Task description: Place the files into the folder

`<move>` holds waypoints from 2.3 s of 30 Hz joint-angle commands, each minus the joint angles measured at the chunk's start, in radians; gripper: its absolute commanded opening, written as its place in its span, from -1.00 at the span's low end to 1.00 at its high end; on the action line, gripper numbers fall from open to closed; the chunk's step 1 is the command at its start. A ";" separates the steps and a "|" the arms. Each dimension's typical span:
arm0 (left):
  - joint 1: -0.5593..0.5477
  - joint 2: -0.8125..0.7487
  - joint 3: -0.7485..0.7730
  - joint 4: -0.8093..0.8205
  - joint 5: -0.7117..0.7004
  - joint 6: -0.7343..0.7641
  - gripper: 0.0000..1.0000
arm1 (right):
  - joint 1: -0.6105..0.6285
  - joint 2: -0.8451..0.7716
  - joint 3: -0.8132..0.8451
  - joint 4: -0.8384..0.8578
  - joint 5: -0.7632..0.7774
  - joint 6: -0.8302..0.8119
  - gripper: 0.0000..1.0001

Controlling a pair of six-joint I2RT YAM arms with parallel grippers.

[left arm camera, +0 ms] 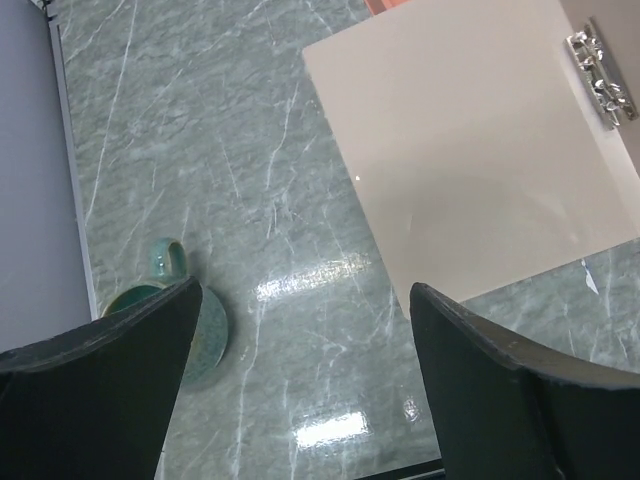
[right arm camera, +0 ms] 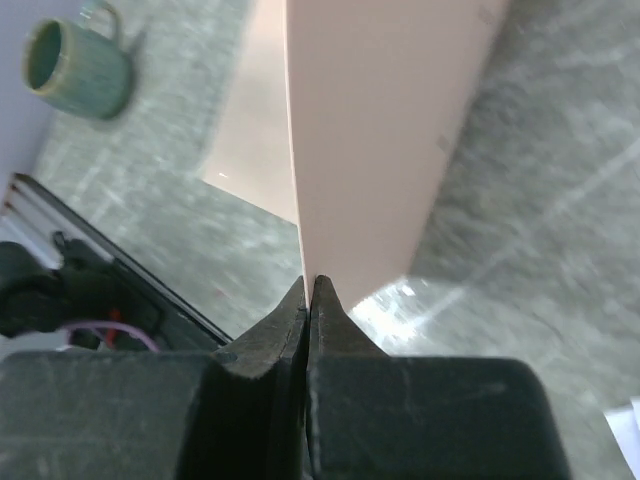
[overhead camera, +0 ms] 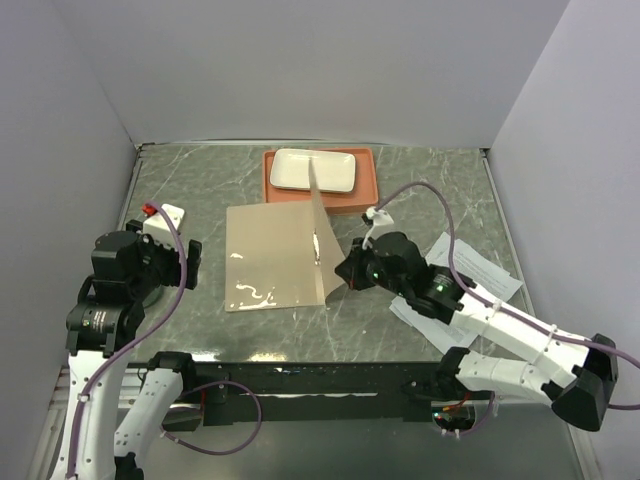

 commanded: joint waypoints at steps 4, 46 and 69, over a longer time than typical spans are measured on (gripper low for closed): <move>0.004 0.034 0.110 -0.007 0.053 0.003 0.79 | 0.010 -0.135 -0.184 -0.036 0.039 0.129 -1.00; -0.036 0.227 0.017 0.174 0.167 -0.009 0.68 | 0.035 -0.176 -0.278 -0.526 0.299 0.633 0.99; -0.039 0.183 -0.037 0.176 0.149 0.023 0.70 | -0.326 0.310 0.130 -0.541 0.385 0.209 0.96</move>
